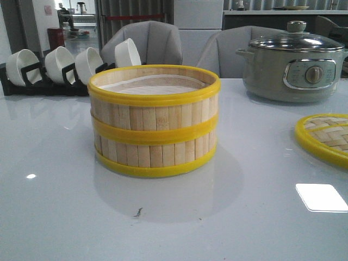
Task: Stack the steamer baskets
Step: 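Move the right gripper over the woven lid and grasp its center hub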
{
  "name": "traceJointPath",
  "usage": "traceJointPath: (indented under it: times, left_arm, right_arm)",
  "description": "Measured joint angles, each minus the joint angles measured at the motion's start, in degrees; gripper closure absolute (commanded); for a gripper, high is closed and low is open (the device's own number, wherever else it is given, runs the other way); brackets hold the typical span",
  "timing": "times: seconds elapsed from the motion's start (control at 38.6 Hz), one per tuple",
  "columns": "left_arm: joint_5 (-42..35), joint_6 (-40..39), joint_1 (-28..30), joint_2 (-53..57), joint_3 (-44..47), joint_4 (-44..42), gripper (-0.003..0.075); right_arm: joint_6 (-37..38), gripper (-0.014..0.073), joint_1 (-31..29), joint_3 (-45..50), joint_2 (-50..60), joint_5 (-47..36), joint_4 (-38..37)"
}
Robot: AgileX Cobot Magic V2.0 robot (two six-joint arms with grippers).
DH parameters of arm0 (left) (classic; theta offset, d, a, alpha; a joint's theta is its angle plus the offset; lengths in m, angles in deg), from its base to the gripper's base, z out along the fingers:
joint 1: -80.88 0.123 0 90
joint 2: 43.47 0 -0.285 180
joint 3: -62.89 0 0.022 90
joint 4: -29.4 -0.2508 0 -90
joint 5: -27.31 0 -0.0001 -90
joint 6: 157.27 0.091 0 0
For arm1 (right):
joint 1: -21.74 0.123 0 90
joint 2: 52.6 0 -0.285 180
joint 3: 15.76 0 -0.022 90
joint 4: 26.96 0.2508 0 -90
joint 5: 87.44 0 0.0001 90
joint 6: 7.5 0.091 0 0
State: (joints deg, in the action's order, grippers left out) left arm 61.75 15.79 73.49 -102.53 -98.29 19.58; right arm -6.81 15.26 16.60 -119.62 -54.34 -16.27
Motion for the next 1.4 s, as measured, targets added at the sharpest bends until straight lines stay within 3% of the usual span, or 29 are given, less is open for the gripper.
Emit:
traceJointPath:
  times: [0.21,0.41,1.4]
  left_arm:
    - [-5.6,0.0,0.0,10.1,14.8,0.0,0.0633]
    - [-8.5,0.0,0.0,14.2,21.6,0.0,0.0633]
    - [-9.3,0.0,0.0,14.3,22.8,-1.2,0.0633]
  right_arm:
    - [0.0,0.0235,0.0,0.0,-1.4,0.0,0.0]
    - [0.0,0.0235,0.0,0.0,-1.9,0.0,0.0]
    - [0.0,0.0235,0.0,0.0,-2.0,0.0,0.2]
